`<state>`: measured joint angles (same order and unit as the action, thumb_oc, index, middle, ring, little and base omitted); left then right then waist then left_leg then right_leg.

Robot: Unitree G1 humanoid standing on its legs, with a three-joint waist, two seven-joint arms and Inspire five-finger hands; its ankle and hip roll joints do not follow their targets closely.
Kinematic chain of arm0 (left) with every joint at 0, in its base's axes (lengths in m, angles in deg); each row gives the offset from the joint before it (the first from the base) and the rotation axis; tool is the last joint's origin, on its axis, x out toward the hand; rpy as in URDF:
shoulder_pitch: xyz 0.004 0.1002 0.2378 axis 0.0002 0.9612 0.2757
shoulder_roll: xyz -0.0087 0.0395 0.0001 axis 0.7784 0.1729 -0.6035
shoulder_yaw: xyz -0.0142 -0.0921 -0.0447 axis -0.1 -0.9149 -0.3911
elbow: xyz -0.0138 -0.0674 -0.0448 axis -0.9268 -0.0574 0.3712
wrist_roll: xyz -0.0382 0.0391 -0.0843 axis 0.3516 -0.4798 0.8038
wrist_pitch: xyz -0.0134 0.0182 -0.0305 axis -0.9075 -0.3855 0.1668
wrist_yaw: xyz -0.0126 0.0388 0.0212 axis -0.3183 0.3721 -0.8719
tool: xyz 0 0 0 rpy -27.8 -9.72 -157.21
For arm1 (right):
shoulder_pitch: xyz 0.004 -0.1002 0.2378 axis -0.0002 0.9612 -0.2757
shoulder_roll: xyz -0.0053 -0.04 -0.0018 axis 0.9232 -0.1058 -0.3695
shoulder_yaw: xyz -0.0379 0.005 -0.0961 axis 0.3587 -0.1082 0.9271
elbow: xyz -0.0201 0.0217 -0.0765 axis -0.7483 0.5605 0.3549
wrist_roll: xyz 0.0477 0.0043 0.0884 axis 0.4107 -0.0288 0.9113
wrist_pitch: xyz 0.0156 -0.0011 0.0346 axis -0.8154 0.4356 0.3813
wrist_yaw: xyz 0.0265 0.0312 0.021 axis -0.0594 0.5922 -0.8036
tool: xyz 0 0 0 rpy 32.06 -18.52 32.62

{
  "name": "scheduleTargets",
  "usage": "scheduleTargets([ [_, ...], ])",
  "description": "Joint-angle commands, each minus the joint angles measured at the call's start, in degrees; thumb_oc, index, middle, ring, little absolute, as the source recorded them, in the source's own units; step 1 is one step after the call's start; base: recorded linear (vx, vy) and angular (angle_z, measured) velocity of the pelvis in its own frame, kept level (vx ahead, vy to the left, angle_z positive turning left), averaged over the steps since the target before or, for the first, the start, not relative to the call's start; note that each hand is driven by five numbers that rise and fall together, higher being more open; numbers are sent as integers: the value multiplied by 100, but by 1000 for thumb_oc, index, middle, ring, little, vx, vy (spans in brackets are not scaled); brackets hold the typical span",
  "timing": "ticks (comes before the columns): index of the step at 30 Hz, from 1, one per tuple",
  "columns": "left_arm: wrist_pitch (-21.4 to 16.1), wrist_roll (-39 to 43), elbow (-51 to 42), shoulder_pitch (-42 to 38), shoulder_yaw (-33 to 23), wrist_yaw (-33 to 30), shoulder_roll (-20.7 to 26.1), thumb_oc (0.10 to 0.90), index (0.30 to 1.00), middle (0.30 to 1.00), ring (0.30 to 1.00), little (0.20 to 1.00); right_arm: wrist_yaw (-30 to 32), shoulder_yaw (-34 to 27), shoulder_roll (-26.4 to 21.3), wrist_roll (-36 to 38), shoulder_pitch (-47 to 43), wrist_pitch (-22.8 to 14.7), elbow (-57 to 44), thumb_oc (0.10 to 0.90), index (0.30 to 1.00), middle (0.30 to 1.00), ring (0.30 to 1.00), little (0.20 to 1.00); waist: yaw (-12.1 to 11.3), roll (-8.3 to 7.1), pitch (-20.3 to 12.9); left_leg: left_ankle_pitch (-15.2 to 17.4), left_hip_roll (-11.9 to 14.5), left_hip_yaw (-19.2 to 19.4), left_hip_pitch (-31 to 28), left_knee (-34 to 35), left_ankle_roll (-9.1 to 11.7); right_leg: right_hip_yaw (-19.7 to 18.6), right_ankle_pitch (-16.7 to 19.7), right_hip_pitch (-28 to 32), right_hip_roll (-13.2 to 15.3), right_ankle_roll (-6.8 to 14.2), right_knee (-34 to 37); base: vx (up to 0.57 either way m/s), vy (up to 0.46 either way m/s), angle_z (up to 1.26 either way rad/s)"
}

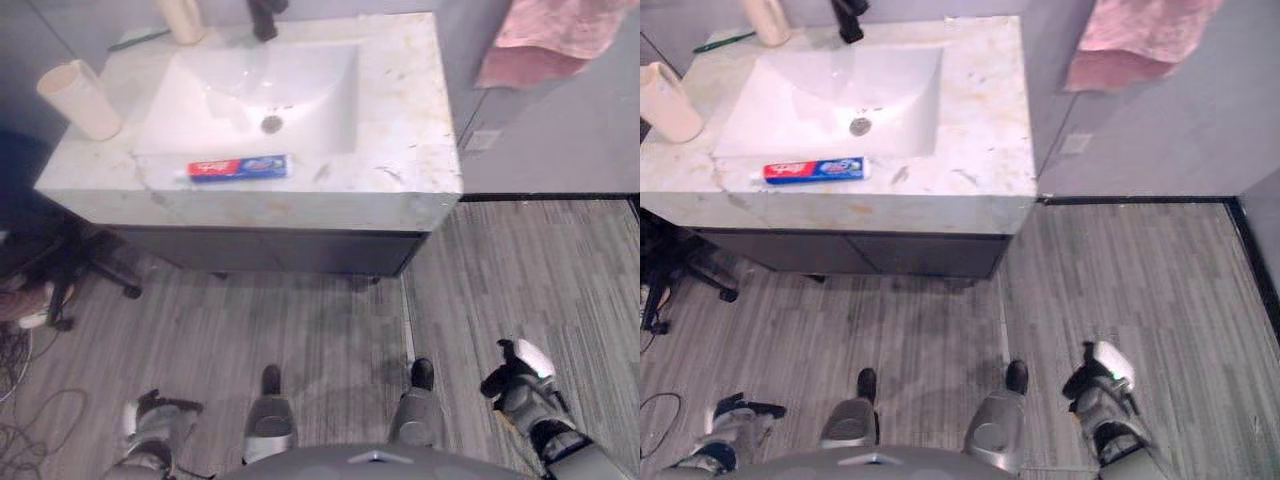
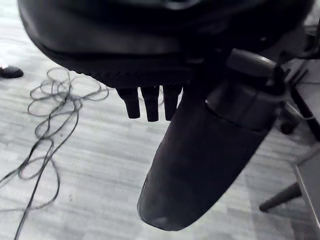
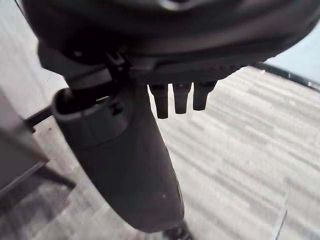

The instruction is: Organize the bathroom.

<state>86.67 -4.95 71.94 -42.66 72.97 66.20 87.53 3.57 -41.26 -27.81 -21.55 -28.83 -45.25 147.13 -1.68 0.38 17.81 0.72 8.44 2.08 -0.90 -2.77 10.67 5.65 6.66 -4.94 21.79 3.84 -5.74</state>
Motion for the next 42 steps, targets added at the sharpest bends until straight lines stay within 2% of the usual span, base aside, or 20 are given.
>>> scheduleTargets([
  [1, -53, -190, -140, 270, 34, -28, 185, 800, 900, 900, 900, 900, 370, -68, -504, -203, -392, -37, -213, 800, 900, 900, 900, 900, 8, 180, -132, 41, 340, 158, 203, -497, -508, 520, -713, 131, -180, 652, -513, -9, 166, 17],
  [8, -56, -349, -184, 245, 161, 101, 152, 800, 900, 900, 900, 900, 599, -252, -462, 224, -363, -26, -420, 800, 900, 900, 900, 900, -22, 67, -172, 355, 10, 179, 196, -669, -667, 384, -196, 345, 25, 764, 53, -25, 200, -7],
  [9, 45, -290, -189, 274, 152, 103, 141, 800, 900, 900, 900, 900, 579, -322, -440, 134, -311, -14, -490, 800, 900, 900, 900, 900, -61, 3, -202, 459, -117, 268, 128, -677, -724, 498, 154, 341, 180, 808, 216, 41, 182, -11],
  [10, 98, -254, -198, 284, 146, 111, 144, 800, 900, 900, 900, 900, 575, -337, -433, 118, -300, -6, -510, 800, 900, 900, 900, 900, -81, -12, -203, 471, -146, 308, 91, -661, -735, 537, 242, 343, 218, 827, 255, 27, 242, -17],
  [11, 145, -167, -238, 356, 62, -21, 124, 800, 900, 900, 900, 900, 502, -329, -369, -29, -300, 15, -568, 800, 900, 900, 900, 900, -163, -54, -205, 536, -199, 620, -55, -611, -780, 937, 529, 223, 339, 911, -60, -6, 263, -30],
  [12, 378, -234, -267, 481, -64, 14, 74, 800, 900, 900, 900, 900, 362, -248, -297, -134, -298, 102, -742, 800, 900, 900, 900, 900, -204, -31, -256, 465, -161, 960, -208, -464, -864, 1149, 307, 49, 118, 874, -652, -9, 238, -57],
  [13, 373, -236, -269, 505, -60, 4, 68, 800, 900, 900, 900, 900, 344, -227, -296, -121, -287, 131, -780, 800, 900, 900, 900, 900, -189, -28, -275, 434, -164, 949, -226, -425, -867, 1076, 199, 23, -42, 845, -694, 22, 139, -123],
  [14, 359, -279, -273, 536, 12, -19, 42, 800, 900, 900, 900, 900, 329, -172, -309, 26, -244, 209, -859, 800, 900, 900, 900, 900, -68, -48, -368, 337, -252, 730, -230, -294, -880, 767, -309, 17, -848, 647, -585, 43, 45, -180],
  [15, 347, -312, -265, 517, 64, -24, 33, 800, 900, 900, 900, 900, 329, -171, -328, 114, -234, 205, -824, 800, 900, 900, 900, 900, -20, -72, -396, 329, -331, 595, -227, -248, -888, 713, -489, 46, -1163, 524, -454, 20, 55, -155],
  [16, 278, -304, -227, 427, 218, -59, 18, 800, 900, 900, 900, 900, 342, -169, -354, 253, -256, 119, -659, 800, 900, 900, 900, 900, -3, -140, -435, 323, -533, 413, -129, -197, -906, 787, -557, 34, -1430, 357, -181, -43, 27, -65],
  [17, 210, -262, -201, 338, 285, -141, 0, 800, 900, 900, 900, 900, 350, -191, -358, 267, -300, 29, -497, 800, 900, 900, 900, 900, -20, -173, -444, 353, -661, 385, -46, -185, -942, 910, -532, 69, -1454, 282, 22, -75, 17, 18],
  [19, 100, -67, -161, 197, 256, -173, -62, 800, 900, 900, 900, 900, 338, -161, -354, 218, -365, 60, -240, 800, 900, 900, 900, 900, 7, -176, -460, 355, -811, 257, 35, -185, -995, 695, -516, 129, -1605, 190, 242, -55, 19, 38],
  [25, 81, -164, -120, 142, 204, -78, -42, 800, 900, 900, 900, 900, 338, -211, -330, 116, -81, 174, -119, 800, 900, 900, 900, 900, 72, -146, -587, 308, -827, 407, 41, -213, -981, 682, -617, 510, -1680, 124, 511, 36, 8, 5],
  [30, 95, -279, 27, 349, 40, -62, -40, 800, 900, 900, 900, 900, 326, -305, -295, 15, 92, 51, -24, 800, 900, 900, 900, 900, 73, -77, -691, 286, -852, 379, -11, -97, -988, 655, -676, 582, -1698, 108, 538, 63, 7, 6],
  [35, -240, 154, 24, 463, -209, -275, -34, 800, 900, 900, 900, 900, 283, -290, -289, -44, 155, -49, -99, 800, 900, 900, 900, 900, 80, -29, -702, 296, -885, 384, -26, -96, -984, 655, -694, 620, -1682, 100, 575, 17, 14, 3],
  [36, -443, 440, -196, 475, -408, -570, 49, 800, 900, 900, 900, 900, 235, -267, -290, -74, 150, -66, -201, 800, 900, 900, 900, 900, 68, -12, -697, 308, -908, 377, -31, -107, -980, 657, -706, 642, -1666, 95, 589, 20, 29, 7],
  [38, -505, 1050, -448, 452, -743, -1163, 209, 800, 900, 900, 900, 900, 216, -235, -300, -53, 177, -36, -322, 800, 900, 900, 900, 900, 54, 3, -702, 320, -931, 359, -22, -127, -973, 677, -718, 661, -1651, 98, 604, 21, 27, 11],
  [39, -478, 1155, -494, 452, -819, -1269, 238, 800, 900, 900, 900, 900, 212, -231, -297, -63, 185, -35, -331, 800, 900, 900, 900, 900, 53, 3, -706, 322, -935, 356, -20, -132, -973, 681, -720, 667, -1649, 98, 609, 22, 4, 16],
  [41, -693, 1800, -743, 490, -1496, -2161, 476, 800, 900, 900, 900, 900, 222, -177, -248, -139, 214, -33, -307, 800, 900, 900, 900, 900, -5, -13, -729, 330, -946, 336, 12, -185, -958, 727, -704, 698, -1635, 100, 673, 36, -18, 16],
  [42, -854, 2020, -861, 503, -1699, -2347, 504, 800, 900, 900, 900, 900, 233, -144, -225, -142, 213, -40, -269, 800, 900, 900, 900, 900, -32, -26, -737, 327, -941, 331, 4, -182, -952, 753, -692, 722, -1638, 98, 711, 52, -31, 12],
])
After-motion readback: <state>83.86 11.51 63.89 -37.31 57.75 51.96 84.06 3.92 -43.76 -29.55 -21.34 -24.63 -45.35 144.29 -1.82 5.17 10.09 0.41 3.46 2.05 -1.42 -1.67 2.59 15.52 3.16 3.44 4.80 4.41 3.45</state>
